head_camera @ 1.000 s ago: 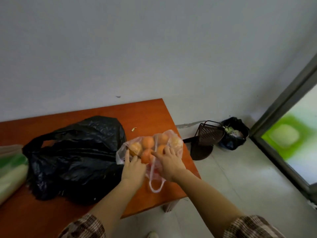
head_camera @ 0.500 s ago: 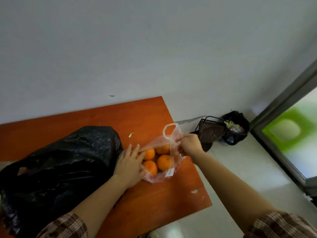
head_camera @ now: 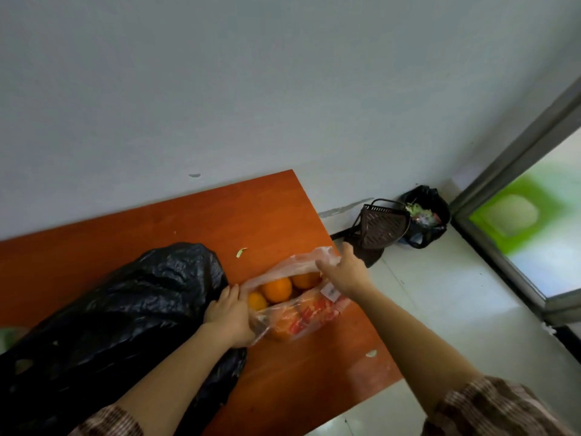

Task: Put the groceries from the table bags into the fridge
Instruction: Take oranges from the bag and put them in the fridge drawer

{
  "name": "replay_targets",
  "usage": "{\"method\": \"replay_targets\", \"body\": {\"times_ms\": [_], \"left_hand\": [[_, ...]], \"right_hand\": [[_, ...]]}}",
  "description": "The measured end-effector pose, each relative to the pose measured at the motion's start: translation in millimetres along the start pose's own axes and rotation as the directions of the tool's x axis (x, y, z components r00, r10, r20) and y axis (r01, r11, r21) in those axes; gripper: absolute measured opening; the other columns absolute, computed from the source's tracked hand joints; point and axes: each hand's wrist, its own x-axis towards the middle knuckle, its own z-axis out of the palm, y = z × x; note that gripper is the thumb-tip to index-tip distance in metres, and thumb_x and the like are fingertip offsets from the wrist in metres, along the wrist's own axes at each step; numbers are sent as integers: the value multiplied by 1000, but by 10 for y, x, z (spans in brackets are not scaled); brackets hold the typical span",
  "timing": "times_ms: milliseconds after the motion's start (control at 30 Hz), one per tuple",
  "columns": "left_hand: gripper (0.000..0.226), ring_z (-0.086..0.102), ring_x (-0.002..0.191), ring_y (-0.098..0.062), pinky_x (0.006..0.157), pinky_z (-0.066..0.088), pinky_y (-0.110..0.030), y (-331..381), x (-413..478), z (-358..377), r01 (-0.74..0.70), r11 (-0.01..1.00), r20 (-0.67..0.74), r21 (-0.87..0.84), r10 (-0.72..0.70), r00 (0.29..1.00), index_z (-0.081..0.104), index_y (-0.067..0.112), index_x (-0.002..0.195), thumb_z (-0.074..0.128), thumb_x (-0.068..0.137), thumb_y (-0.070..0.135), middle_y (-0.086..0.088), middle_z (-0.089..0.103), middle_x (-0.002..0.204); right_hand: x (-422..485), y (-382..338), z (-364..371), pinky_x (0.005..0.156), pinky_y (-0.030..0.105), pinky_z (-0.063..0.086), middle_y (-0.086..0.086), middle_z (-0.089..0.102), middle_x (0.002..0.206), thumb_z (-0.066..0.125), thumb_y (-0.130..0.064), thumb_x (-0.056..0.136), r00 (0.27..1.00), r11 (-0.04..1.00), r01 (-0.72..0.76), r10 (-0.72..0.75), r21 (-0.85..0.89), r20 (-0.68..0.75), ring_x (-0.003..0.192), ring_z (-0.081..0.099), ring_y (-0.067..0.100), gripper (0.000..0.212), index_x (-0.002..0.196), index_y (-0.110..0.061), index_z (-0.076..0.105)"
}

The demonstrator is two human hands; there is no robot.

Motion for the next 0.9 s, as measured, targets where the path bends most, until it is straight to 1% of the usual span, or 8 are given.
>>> {"method": "replay_targets", "body": {"times_ms": [67, 133, 200, 267, 400, 567, 700, 900], "left_hand": [[99, -1, 147, -26, 117, 21, -41, -20, -87, -39, -38, 998, -21, -45, 37, 999, 3, 13, 153, 55, 82, 57, -8, -2, 161], [77, 4, 146, -24, 116, 25, -39, 4, -189, -59, -117, 987, -204, -109, 93, 975, 19, 18, 152, 53, 87, 44, -6, 7, 160], [56, 20, 140, -19, 111, 32, -35, 43, -269, -33, -257, 954, -447, -156, 164, 879, 39, 19, 143, 50, 91, 33, -1, 28, 151], [38, 35, 129, -12, 105, 37, -31, 69, -292, -5, -383, 915, -558, -129, 253, 791, 51, 20, 132, 46, 95, 26, 7, 43, 134], [35, 41, 125, -12, 101, 35, -26, -4, -108, 44, -361, 931, -464, -45, 301, 833, 51, 23, 133, 41, 100, 19, 10, 50, 131], [25, 52, 112, -16, 80, 47, -30, -62, -31, 38, -288, 948, -460, -133, 198, 865, 56, 23, 121, 43, 100, 27, 6, 56, 117], [40, 44, 120, -20, 85, 47, -33, -111, -24, 121, -259, 960, -306, -104, 217, 927, 48, 25, 130, 57, 93, 34, 2, 45, 126], [58, 31, 131, -30, 99, 42, -37, -77, 32, 211, -220, 975, -190, 30, 221, 956, 36, 23, 139, 61, 87, 22, -8, 37, 143]], "right_hand": [[-89, -63, -161, 92, 43, 50, 16, 55, 133, 60, -52, 85, 996, 997, 69, -71, -36, -53, 114, 57, 34, 87, 150, -13, 17], [-278, -176, -238, 83, 42, 53, 5, 64, 111, 56, -59, 83, 965, 980, 195, -199, -40, -168, 97, 62, 25, 78, 143, -17, 28], [-515, -291, -197, 71, 35, 51, -5, 61, 87, 52, -56, 84, 888, 919, 395, -383, -1, -253, 79, 60, 17, 57, 128, -20, 42], [-674, -351, -45, 61, 26, 43, -7, 55, 78, 50, -44, 87, 790, 814, 573, -580, -96, -199, 70, 54, 13, 37, 112, -17, 53], [-599, -212, 420, 68, 25, 32, 2, 59, 89, 44, -24, 96, 787, 721, 605, -606, -337, 117, 81, 51, 17, 23, 87, -10, 60], [-490, 2, 660, 64, 37, 43, 11, 66, 93, 43, -28, 95, 900, 790, 433, -405, -435, 161, 84, 62, 32, 26, 91, -10, 61], [-556, 89, 746, 80, 41, 47, 6, 59, 108, 52, -38, 86, 902, 775, 432, -383, -460, 201, 101, 56, 29, 31, 106, -17, 58], [-656, -24, 944, 99, 39, 31, 5, 53, 124, 61, -39, 83, 911, 703, 408, -352, -582, 214, 121, 38, 26, 47, 123, -16, 50]]}}
